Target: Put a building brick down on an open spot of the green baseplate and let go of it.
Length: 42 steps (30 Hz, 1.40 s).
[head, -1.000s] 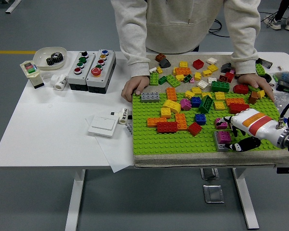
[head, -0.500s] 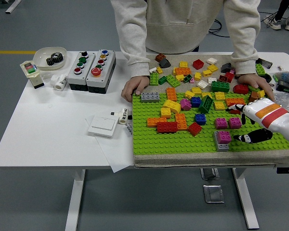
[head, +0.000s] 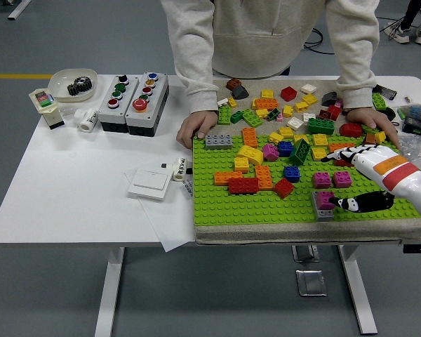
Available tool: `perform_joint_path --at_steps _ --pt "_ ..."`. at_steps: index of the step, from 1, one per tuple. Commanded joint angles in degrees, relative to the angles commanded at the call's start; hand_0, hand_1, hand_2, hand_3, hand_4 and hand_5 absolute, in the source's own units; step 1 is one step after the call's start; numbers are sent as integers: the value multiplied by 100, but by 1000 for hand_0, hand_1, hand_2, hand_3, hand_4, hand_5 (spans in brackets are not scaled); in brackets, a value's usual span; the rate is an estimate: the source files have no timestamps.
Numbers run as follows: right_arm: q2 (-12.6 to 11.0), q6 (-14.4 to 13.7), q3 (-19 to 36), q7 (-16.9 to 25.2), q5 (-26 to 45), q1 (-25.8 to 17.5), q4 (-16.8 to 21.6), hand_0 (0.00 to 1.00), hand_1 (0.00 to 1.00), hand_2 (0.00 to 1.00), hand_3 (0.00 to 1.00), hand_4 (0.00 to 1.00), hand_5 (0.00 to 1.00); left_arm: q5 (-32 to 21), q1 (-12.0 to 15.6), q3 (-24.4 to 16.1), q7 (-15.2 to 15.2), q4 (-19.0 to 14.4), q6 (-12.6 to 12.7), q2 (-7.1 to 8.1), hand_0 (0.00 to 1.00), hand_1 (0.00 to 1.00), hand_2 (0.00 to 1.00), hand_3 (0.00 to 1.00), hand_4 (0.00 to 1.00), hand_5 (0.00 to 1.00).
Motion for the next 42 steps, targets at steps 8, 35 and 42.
perform_joint_path --at_steps 8,35,42 --pt "-69 244 -22 -16 -166 -55 108 706 688 749 611 676 390 -3 -4 4 -6 4 -4 5 607 679 640 544 555 594" --pt "-104 485 -368 -151 -245 -49 185 673 658 712 566 683 384 -21 -28 21 -11 -2 -13 12 606 679 639 544 553 589" --pt "-119 491 -399 -168 -264 -63 216 668 654 708 563 695 386 -11 -24 18 -10 -2 -14 12 607 678 638 545 554 588"
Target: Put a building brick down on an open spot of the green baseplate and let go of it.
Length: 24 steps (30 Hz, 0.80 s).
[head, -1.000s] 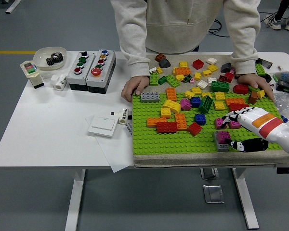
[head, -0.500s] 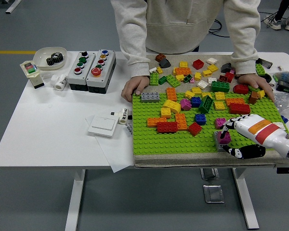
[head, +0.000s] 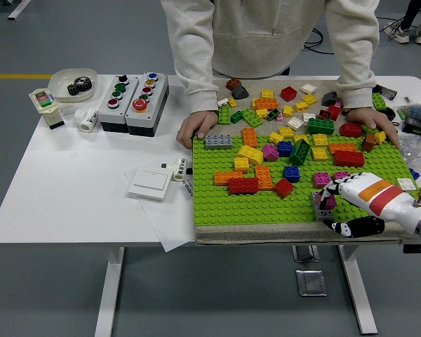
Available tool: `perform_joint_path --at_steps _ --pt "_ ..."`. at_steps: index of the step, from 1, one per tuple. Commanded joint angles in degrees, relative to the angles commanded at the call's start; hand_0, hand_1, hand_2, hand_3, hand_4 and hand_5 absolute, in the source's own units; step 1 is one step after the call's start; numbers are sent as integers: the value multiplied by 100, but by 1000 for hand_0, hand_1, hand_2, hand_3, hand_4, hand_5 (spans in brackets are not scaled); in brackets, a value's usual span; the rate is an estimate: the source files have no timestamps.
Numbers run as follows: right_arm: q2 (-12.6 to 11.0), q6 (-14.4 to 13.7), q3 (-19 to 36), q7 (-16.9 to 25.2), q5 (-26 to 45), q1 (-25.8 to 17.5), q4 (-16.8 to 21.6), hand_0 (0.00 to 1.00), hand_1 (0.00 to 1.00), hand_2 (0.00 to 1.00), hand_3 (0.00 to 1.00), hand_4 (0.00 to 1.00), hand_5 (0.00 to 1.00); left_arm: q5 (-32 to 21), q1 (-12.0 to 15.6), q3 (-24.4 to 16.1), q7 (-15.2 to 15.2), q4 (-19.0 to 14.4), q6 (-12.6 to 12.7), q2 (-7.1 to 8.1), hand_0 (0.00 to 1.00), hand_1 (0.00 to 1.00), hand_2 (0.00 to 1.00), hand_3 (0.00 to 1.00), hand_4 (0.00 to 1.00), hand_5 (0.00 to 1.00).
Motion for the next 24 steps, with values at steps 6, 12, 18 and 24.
perform_joint_path --at_steps 6,12,18,24 --pt "12 10 -59 -11 -10 9 -56 669 653 706 562 696 384 26 4 -12 12 -1 0 -1 607 679 639 545 554 587" --pt "31 30 -93 -37 -12 10 -116 669 652 706 562 702 384 82 10 -39 38 -4 -4 0 607 679 640 545 555 587" --pt "50 60 -114 -30 2 21 -140 673 652 707 563 713 384 142 23 -70 61 -4 -9 2 608 679 640 545 555 588" --pt "71 65 -126 -19 45 38 -163 670 652 707 567 716 384 191 30 -96 75 -5 -18 4 608 679 640 546 555 587"
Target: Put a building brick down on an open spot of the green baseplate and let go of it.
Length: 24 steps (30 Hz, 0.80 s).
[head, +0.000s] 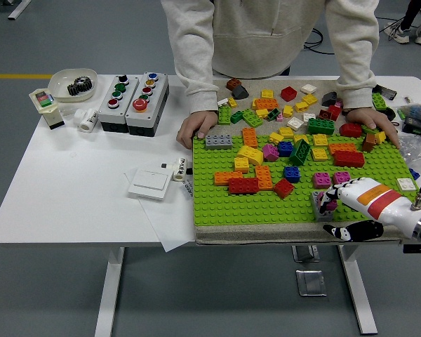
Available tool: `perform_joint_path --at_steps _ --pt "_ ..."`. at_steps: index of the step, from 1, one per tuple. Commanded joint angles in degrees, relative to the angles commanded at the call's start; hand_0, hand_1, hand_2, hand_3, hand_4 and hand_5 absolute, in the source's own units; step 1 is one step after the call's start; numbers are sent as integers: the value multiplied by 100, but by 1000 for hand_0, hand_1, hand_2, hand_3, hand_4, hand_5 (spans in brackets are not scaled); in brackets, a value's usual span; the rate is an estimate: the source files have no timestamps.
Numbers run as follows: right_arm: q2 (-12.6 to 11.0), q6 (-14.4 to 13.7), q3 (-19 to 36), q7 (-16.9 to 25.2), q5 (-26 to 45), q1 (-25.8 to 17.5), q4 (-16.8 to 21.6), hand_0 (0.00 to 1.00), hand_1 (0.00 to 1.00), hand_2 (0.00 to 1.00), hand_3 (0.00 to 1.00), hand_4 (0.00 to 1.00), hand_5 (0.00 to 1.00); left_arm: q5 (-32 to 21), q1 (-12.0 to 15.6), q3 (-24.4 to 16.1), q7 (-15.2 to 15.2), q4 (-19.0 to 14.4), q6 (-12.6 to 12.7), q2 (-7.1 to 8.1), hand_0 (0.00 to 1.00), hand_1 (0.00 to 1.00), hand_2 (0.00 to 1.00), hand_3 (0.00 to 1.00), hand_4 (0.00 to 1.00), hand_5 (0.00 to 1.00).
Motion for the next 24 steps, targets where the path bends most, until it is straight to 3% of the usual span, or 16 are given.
perform_joint_path --at_steps 24 --pt "29 36 -166 41 79 136 -53 672 651 706 574 730 388 -84 -38 38 -27 0 7 3 608 679 640 544 554 588"
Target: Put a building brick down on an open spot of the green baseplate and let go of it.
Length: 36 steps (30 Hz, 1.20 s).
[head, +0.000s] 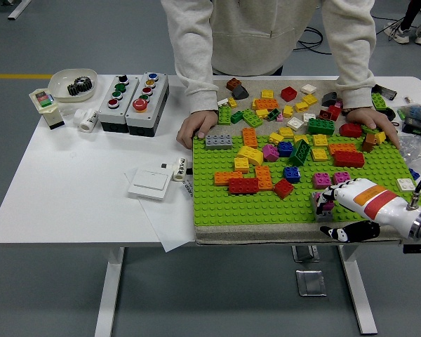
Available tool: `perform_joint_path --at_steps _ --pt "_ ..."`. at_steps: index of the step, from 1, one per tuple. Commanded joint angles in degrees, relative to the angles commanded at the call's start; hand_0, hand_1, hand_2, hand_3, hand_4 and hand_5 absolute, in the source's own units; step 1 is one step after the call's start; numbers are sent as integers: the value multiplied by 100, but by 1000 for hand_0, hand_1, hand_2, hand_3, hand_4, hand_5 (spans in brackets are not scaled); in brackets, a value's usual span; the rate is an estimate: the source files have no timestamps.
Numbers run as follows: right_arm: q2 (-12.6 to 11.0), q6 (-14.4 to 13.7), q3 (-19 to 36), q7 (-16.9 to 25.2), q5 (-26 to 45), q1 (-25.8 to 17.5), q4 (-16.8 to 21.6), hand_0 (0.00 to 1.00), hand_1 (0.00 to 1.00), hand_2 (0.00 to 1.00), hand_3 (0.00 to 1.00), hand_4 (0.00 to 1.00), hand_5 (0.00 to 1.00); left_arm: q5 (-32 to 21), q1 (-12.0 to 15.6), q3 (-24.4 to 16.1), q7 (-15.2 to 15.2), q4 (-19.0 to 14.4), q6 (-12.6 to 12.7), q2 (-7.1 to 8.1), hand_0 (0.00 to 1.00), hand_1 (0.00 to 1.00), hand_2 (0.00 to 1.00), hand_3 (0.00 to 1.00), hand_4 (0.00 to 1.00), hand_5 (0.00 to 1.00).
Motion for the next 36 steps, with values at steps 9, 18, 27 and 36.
perform_joint_path --at_steps 9,18,27,36 --pt "-7 27 -11 -6 -15 12 -3 671 651 705 575 733 387 -35 -10 22 -13 -1 2 4 609 679 640 544 554 587" --pt "37 83 -76 -22 37 68 -140 669 651 704 576 737 386 -49 -27 28 -16 -1 3 8 609 679 641 544 555 589" --pt "39 136 -112 -49 30 67 -158 671 651 704 577 738 387 -68 -31 35 -22 1 7 8 609 678 640 544 555 590" --pt "25 130 -77 -46 36 38 -92 669 650 704 579 740 385 -40 -13 20 -11 2 6 4 611 679 640 545 555 590"
